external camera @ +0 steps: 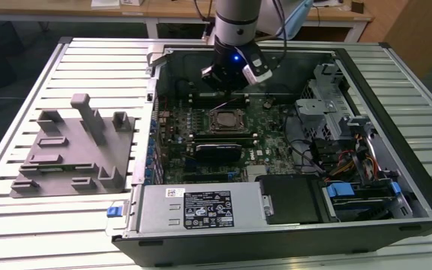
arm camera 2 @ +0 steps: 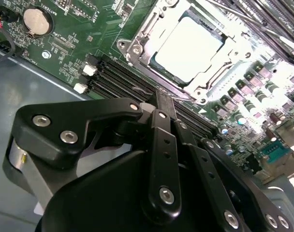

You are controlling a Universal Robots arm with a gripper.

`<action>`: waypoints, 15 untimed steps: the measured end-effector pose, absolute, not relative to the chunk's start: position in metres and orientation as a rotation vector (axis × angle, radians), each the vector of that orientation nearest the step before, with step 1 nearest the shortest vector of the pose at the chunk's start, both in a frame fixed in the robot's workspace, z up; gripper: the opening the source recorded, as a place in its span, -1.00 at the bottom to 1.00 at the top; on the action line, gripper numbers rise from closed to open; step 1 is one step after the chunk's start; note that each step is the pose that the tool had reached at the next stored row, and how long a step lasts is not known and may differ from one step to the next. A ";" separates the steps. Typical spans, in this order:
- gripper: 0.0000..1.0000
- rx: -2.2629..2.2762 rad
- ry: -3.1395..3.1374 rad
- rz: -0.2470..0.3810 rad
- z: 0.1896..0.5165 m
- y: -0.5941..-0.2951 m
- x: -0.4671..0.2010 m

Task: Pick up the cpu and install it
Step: 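Close the cpu cover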

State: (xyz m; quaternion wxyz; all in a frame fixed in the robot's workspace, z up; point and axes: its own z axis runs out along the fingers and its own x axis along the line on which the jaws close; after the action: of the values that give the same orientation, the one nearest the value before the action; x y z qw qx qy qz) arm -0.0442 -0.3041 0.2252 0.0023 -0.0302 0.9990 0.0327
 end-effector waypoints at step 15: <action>-0.79 -0.097 3.134 0.097 0.214 -0.302 -0.033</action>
State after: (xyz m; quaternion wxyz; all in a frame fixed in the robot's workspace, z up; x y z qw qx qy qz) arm -0.0330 -0.3024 0.2138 0.0022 -0.0309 0.9990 0.0310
